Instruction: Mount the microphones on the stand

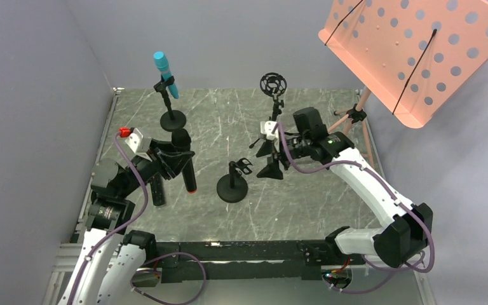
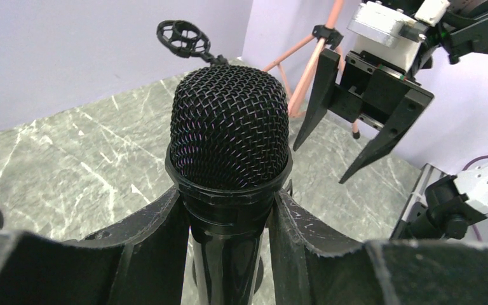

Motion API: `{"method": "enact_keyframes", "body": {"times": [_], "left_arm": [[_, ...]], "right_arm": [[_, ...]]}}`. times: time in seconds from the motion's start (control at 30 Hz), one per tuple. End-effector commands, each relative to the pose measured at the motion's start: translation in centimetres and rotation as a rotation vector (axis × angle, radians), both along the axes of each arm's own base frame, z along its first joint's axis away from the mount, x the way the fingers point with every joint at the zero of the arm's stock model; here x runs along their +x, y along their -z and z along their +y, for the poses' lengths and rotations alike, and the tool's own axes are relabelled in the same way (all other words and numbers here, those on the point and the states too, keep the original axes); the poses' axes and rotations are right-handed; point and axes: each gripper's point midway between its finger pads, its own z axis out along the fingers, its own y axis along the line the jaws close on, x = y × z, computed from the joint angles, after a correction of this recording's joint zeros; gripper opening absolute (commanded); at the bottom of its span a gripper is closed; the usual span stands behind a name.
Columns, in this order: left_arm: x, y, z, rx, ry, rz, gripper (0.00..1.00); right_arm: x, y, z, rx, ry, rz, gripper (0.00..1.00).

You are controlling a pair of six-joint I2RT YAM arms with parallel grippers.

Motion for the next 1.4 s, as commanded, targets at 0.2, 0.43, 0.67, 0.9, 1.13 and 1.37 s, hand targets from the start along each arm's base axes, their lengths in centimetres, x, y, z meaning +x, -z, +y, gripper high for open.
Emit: {"method": "enact_keyframes", "body": {"times": [0.2, 0.43, 0.67, 0.9, 1.13, 1.37], "left_arm": [[-0.4, -7.7, -2.6, -0.114, 0.194, -0.185, 0.0], [0.8, -10.0, -4.3, -0.163, 0.245, -0.229, 0.0], [1.9, -11.0, -6.1, -0.182, 0.262, -0.248, 0.0], [2.7, -11.2, -7.4, -0.204, 0.277, -0.245, 0.0], [3.5, -11.0, -9.0, -0.209, 0.291, -0.239, 0.0], [4.0, -11.2, -10.0, -0.22, 0.302, -0.236, 0.0]], "right_arm": [[1.8, -2.6, -0.5, 0.196, -0.029, -0.049, 0.19], [2.7, -1.2, 0.6, 0.198, -0.023, -0.007, 0.02], [2.1, 1.4, 2.1, 0.153, -0.032, 0.021, 0.0], [2.4, 2.3, 2.2, 0.141, -0.024, 0.024, 0.0], [2.3, 1.9, 2.1, 0.141, -0.031, 0.015, 0.0], [1.9, 1.2, 1.1, 0.159, -0.043, -0.003, 0.01]]}}
